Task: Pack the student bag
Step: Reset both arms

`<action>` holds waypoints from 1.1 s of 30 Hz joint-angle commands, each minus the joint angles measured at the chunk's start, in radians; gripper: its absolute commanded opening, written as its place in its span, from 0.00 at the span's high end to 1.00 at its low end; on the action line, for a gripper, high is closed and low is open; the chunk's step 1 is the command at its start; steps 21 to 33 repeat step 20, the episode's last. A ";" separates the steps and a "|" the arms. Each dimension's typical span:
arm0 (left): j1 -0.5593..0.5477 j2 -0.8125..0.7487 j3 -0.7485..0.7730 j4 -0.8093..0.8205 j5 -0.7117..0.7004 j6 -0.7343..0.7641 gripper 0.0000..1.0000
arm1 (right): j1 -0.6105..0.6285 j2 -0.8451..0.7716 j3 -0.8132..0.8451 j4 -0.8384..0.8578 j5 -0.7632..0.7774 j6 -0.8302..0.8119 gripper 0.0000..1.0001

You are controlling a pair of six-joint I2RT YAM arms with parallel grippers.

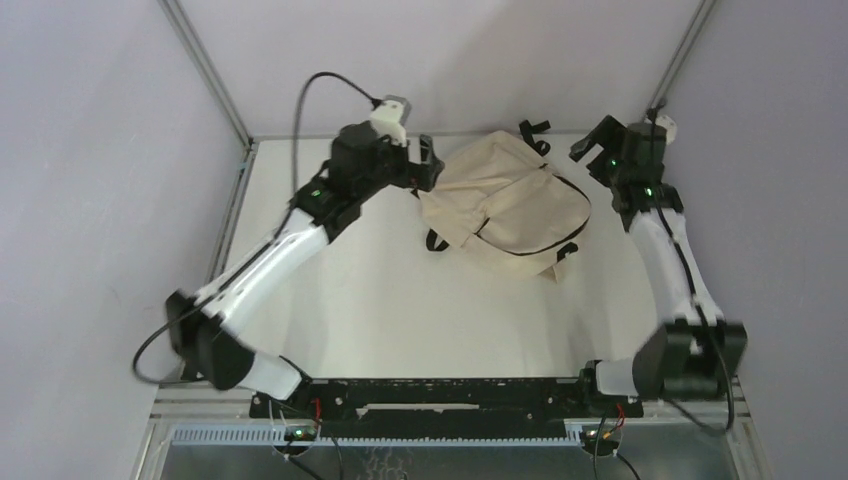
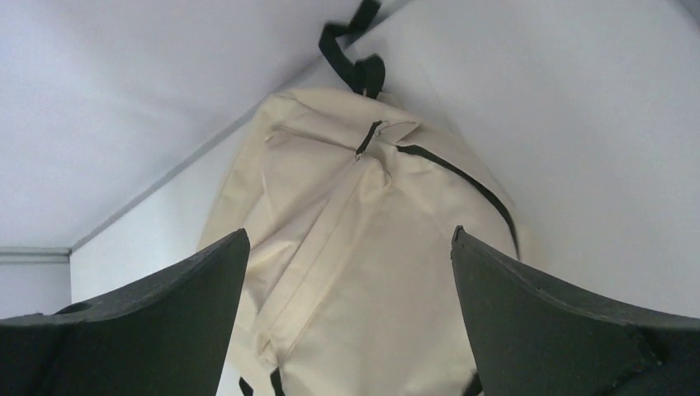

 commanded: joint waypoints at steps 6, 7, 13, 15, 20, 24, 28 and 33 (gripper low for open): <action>0.021 -0.441 -0.277 -0.200 -0.142 -0.177 0.00 | 0.036 -0.528 -0.386 -0.049 0.240 -0.024 0.00; 0.021 -0.470 -0.319 -0.212 -0.159 -0.213 0.00 | 0.037 -0.577 -0.421 -0.064 0.231 -0.008 0.00; 0.021 -0.645 -0.581 -0.212 -0.261 -0.264 0.00 | 0.056 -0.783 -0.510 -0.153 0.309 0.033 0.00; 0.021 -0.695 -0.628 -0.182 -0.278 -0.249 0.00 | 0.056 -0.816 -0.522 -0.142 0.361 0.041 0.00; 0.021 -0.752 -0.623 -0.189 -0.316 -0.237 0.00 | 0.056 -0.841 -0.526 -0.079 0.322 0.078 0.00; 0.021 -0.752 -0.623 -0.189 -0.316 -0.237 0.00 | 0.056 -0.841 -0.526 -0.079 0.322 0.078 0.00; 0.021 -0.752 -0.623 -0.189 -0.316 -0.237 0.00 | 0.056 -0.841 -0.526 -0.079 0.322 0.078 0.00; 0.021 -0.752 -0.623 -0.189 -0.316 -0.237 0.00 | 0.056 -0.841 -0.526 -0.079 0.322 0.078 0.00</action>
